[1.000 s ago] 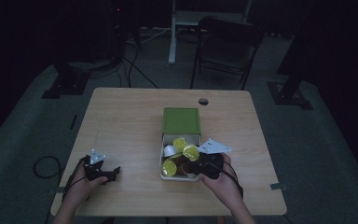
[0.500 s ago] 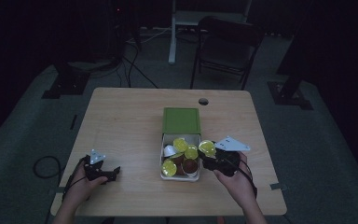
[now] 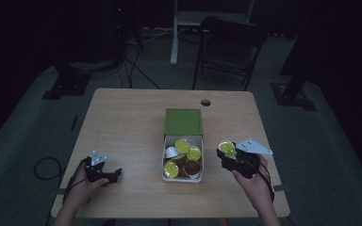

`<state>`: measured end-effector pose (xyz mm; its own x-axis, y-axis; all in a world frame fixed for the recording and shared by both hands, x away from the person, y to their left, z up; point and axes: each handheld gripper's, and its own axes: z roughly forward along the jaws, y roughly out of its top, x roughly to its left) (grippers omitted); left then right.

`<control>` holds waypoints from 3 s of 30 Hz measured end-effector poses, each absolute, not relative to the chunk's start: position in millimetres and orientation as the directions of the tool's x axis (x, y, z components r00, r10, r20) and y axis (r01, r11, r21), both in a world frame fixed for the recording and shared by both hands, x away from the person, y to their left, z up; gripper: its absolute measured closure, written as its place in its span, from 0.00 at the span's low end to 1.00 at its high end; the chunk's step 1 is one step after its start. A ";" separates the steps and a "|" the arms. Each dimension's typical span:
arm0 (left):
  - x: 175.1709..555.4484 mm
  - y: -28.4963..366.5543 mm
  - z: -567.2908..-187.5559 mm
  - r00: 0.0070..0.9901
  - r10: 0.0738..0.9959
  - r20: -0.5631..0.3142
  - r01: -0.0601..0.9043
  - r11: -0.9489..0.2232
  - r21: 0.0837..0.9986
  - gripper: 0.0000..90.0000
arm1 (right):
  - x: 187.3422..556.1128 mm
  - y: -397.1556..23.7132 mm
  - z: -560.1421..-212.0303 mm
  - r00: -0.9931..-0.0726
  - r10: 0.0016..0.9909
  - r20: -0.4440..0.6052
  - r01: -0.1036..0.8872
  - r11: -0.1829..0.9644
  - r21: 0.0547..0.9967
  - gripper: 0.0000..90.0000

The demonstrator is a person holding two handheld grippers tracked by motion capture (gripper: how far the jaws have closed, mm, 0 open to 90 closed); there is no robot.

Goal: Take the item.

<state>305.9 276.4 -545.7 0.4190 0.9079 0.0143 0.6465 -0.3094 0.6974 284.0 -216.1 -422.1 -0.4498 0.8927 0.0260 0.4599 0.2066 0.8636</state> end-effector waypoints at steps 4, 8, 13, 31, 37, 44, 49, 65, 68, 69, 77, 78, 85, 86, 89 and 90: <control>305.9 276.4 -545.6 0.419 0.908 0.015 0.647 -0.310 0.697 0.09 | 283.3 -226.9 -426.6 -0.426 0.904 0.032 0.467 0.189 0.864 0.44; 305.9 276.4 -545.6 0.419 0.908 0.015 0.647 -0.310 0.697 0.09 | 283.2 -236.1 -431.4 -0.405 0.914 0.037 0.475 0.176 0.862 0.44; 305.9 276.4 -545.6 0.419 0.908 0.015 0.647 -0.310 0.697 0.09 | 283.3 -245.9 -438.0 -0.379 0.925 0.033 0.483 0.168 0.859 0.44; 305.9 276.3 -545.7 0.418 0.908 0.014 0.647 -0.308 0.698 0.09 | 287.7 -275.7 -474.5 -0.287 0.957 0.044 0.547 0.126 0.828 0.44; 305.9 276.3 -545.7 0.418 0.908 0.014 0.646 -0.308 0.698 0.09 | 291.0 -289.4 -486.8 -0.245 0.969 0.042 0.569 0.109 0.815 0.44; 305.9 276.3 -545.7 0.418 0.908 0.014 0.647 -0.309 0.698 0.09 | 295.5 -305.9 -503.7 -0.194 0.981 0.026 0.602 0.098 0.792 0.44; 305.9 276.3 -545.7 0.418 0.908 0.014 0.646 -0.308 0.698 0.09 | 297.3 -313.1 -512.5 -0.178 0.984 0.026 0.622 0.092 0.777 0.44; 305.9 276.3 -545.7 0.418 0.908 0.014 0.647 -0.308 0.698 0.09 | 297.5 -322.3 -525.5 -0.151 0.989 -0.004 0.658 0.103 0.746 0.44; 305.9 276.3 -545.7 0.418 0.908 0.014 0.647 -0.309 0.698 0.09 | 297.5 -321.9 -528.1 -0.154 0.988 -0.007 0.663 0.108 0.741 0.44; 305.9 276.3 -545.7 0.418 0.908 0.014 0.647 -0.308 0.698 0.09 | 297.6 -322.0 -528.9 -0.157 0.988 -0.010 0.665 0.113 0.738 0.44; 305.9 276.3 -545.7 0.418 0.908 0.014 0.647 -0.308 0.698 0.09 | 298.8 -321.7 -532.9 -0.150 0.988 -0.016 0.674 0.114 0.730 0.44; 305.9 276.3 -545.7 0.418 0.908 0.014 0.647 -0.309 0.698 0.09 | 299.1 -321.6 -532.9 -0.149 0.989 -0.017 0.674 0.115 0.730 0.44; 305.9 276.3 -545.7 0.418 0.908 0.014 0.647 -0.308 0.698 0.09 | 299.5 -321.4 -533.0 -0.150 0.989 0.000 0.674 0.103 0.732 0.44; 305.9 276.3 -545.7 0.418 0.908 0.014 0.646 -0.308 0.698 0.09 | 299.5 -321.6 -533.0 -0.153 0.988 0.000 0.674 0.104 0.731 0.44; 305.9 276.3 -545.7 0.418 0.908 0.014 0.646 -0.308 0.698 0.09 | 299.4 -321.6 -531.7 -0.155 0.988 -0.010 0.673 0.113 0.731 0.42; 305.9 276.3 -545.7 0.418 0.908 0.014 0.647 -0.309 0.697 0.09 | 299.5 -321.7 -530.6 -0.163 0.987 -0.005 0.667 0.114 0.736 0.40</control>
<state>305.9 276.3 -545.7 0.4182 0.9082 0.0143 0.6467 -0.3087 0.6975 299.5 -321.7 -530.6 -0.1625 0.9867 -0.0050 0.6668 0.1136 0.7365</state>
